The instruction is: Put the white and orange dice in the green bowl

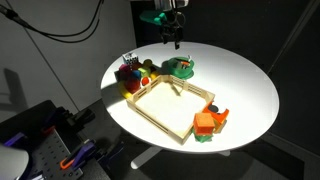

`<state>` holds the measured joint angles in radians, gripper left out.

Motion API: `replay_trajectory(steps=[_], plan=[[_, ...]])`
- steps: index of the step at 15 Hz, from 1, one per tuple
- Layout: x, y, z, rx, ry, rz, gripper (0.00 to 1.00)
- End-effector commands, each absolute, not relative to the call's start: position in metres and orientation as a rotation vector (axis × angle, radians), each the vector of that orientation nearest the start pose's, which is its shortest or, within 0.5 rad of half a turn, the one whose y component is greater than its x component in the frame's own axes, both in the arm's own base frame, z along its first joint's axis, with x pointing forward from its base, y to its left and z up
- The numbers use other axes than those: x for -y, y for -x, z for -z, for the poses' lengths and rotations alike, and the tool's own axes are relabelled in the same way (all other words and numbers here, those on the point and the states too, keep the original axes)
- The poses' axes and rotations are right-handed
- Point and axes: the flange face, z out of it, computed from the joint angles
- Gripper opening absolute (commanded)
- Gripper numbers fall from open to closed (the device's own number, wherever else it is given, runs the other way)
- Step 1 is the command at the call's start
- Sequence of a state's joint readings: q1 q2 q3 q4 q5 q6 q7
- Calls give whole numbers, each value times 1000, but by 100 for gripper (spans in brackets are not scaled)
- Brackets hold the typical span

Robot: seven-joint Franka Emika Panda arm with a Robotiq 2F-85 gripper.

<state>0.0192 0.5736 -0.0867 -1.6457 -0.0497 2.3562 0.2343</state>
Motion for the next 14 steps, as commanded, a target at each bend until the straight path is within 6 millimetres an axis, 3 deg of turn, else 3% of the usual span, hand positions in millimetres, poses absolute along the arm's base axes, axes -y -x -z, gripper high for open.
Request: replay_trajectory(steps=[1, 9, 14], plan=[[36, -699, -307, -405, 3158, 229, 100], [20, -674, -337, -317, 3153, 231, 100], [20, -642, -354, -264, 3171, 66, 100]])
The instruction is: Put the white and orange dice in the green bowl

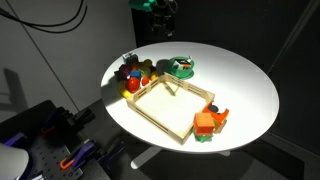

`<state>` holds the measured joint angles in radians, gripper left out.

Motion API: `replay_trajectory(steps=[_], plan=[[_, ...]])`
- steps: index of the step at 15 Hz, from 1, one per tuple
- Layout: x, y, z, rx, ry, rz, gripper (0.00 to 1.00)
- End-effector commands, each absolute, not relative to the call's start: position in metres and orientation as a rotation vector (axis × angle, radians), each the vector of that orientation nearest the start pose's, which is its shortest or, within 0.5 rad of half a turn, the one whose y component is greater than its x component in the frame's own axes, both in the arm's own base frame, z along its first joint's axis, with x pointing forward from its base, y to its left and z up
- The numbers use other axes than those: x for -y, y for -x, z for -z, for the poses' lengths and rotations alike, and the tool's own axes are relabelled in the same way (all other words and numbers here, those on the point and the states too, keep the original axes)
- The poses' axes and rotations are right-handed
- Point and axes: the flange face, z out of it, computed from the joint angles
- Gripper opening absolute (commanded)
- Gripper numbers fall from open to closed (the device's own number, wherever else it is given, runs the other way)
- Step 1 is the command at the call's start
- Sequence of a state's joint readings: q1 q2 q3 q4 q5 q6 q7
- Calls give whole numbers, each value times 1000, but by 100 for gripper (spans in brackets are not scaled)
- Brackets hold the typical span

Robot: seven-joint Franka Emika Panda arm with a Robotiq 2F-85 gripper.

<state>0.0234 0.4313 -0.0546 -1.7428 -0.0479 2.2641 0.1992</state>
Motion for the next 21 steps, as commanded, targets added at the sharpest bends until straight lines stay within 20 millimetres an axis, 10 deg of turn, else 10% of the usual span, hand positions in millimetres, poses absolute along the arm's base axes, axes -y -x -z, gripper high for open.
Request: replay_trajectory(steps=[1, 21], plan=[[21, -635, -359, -250, 3177, 34, 100], [27, -543, -447, -19, 3156, -37, 100]])
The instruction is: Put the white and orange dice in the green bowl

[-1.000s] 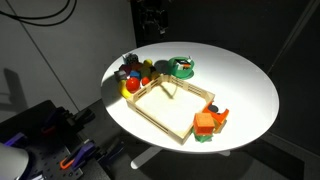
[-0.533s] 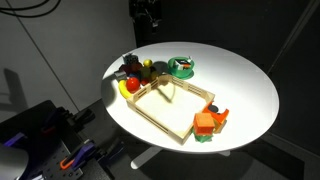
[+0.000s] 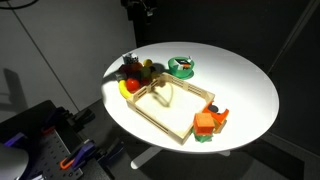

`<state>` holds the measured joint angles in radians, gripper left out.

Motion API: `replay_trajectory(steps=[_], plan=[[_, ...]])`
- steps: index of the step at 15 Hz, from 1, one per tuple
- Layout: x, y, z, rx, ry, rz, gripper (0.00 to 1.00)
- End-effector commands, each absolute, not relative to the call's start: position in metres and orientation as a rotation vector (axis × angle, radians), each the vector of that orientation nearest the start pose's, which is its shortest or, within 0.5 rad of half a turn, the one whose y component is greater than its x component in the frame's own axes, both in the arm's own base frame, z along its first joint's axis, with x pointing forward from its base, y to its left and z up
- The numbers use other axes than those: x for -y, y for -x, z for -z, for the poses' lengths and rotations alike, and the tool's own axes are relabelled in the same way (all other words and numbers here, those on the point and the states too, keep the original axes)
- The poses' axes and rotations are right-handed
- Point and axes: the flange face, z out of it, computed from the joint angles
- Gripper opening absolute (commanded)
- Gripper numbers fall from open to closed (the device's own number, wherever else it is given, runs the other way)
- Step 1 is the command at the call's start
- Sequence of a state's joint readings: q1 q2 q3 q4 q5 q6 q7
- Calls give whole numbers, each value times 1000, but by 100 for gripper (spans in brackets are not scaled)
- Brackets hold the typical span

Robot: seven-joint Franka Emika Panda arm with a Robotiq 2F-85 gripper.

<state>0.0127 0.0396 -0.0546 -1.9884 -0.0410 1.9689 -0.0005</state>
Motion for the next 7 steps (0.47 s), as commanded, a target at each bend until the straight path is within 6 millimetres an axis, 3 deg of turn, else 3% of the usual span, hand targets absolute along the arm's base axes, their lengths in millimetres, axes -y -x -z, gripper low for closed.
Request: replay_trajectory(steps=[1, 2, 7], plan=[[26, -542, -447, -17, 3156, -21, 100], [25, -553, -442, -39, 3174, -70, 100], [25, -548, -443, -37, 3173, -49, 100]])
